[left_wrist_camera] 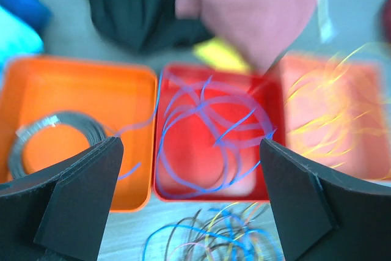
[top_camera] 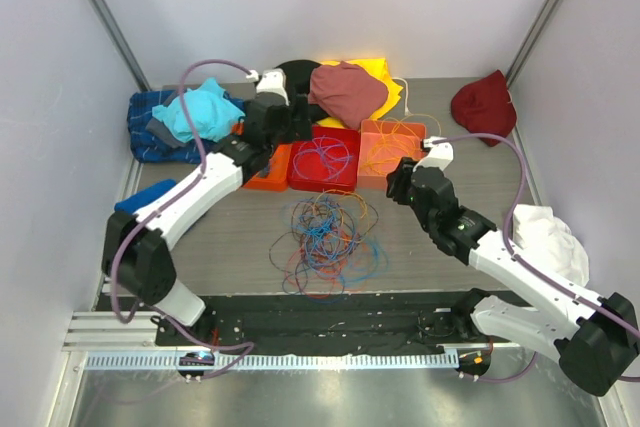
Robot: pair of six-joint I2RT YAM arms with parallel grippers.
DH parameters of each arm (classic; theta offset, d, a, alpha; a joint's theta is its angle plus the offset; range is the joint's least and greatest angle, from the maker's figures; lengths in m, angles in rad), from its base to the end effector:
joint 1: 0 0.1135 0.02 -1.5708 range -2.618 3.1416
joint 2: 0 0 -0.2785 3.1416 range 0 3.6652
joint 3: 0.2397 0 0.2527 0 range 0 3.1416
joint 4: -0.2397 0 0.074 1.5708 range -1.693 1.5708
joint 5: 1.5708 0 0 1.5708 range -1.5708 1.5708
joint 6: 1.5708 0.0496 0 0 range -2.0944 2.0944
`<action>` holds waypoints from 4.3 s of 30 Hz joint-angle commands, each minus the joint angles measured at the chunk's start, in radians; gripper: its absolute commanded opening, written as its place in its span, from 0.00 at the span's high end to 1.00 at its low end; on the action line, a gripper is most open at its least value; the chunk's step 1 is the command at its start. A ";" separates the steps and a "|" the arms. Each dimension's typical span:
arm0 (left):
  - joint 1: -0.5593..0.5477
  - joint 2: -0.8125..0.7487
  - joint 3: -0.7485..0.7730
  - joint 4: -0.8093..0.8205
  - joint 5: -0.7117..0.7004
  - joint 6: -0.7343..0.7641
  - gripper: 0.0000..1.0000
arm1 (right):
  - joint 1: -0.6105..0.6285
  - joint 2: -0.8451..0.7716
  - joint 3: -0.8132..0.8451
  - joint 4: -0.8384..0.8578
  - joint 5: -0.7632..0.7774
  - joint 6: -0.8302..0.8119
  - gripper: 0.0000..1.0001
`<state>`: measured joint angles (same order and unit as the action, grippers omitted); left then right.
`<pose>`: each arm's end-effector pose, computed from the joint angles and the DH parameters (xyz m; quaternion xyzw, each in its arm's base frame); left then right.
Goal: Untangle the cables
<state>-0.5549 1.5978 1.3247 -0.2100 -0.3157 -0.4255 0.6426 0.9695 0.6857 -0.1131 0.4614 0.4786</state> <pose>0.3374 -0.1910 0.3272 -0.0265 0.8486 -0.1219 0.5142 0.1926 0.1166 0.2862 0.0598 0.8182 0.1254 0.5579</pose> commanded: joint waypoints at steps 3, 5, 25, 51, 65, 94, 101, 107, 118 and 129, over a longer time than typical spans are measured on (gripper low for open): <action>0.000 -0.153 -0.041 0.028 -0.054 0.013 0.00 | 0.003 -0.006 -0.012 0.036 -0.004 0.018 0.54; 0.000 -0.214 -0.103 0.023 -0.059 -0.009 0.00 | 0.005 -0.008 -0.031 0.038 -0.030 0.025 0.55; -0.166 -0.529 -0.683 0.038 0.211 -0.335 0.12 | 0.035 -0.035 -0.189 0.035 -0.179 0.101 0.59; -0.395 -0.498 -0.746 0.041 0.256 -0.374 0.32 | 0.051 -0.017 -0.190 0.027 -0.155 0.120 0.59; -0.410 -0.495 -0.829 0.121 0.441 -0.360 0.38 | 0.058 0.017 -0.193 0.052 -0.162 0.137 0.59; -0.415 -0.680 -0.616 -0.030 0.239 -0.243 1.00 | 0.062 -0.031 -0.184 0.004 -0.130 0.126 0.59; -0.412 -0.676 -0.208 -0.298 0.000 -0.021 1.00 | 0.062 -0.037 -0.167 0.015 -0.127 0.114 0.59; -0.387 -0.546 0.089 -0.285 -0.100 0.137 1.00 | 0.066 -0.038 -0.137 0.029 -0.142 0.106 0.59; -0.353 -0.335 0.599 -0.344 -0.092 0.252 1.00 | 0.098 -0.049 -0.094 0.093 -0.234 0.075 0.58; -0.355 -0.207 0.912 -0.414 -0.088 0.315 1.00 | 0.312 0.078 0.012 0.188 -0.135 0.018 0.58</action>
<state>-0.9131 1.3544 2.1773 -0.5976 -0.4000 -0.1665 0.9360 1.0222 0.6453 0.0090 0.2604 0.5121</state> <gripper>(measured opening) 0.021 0.424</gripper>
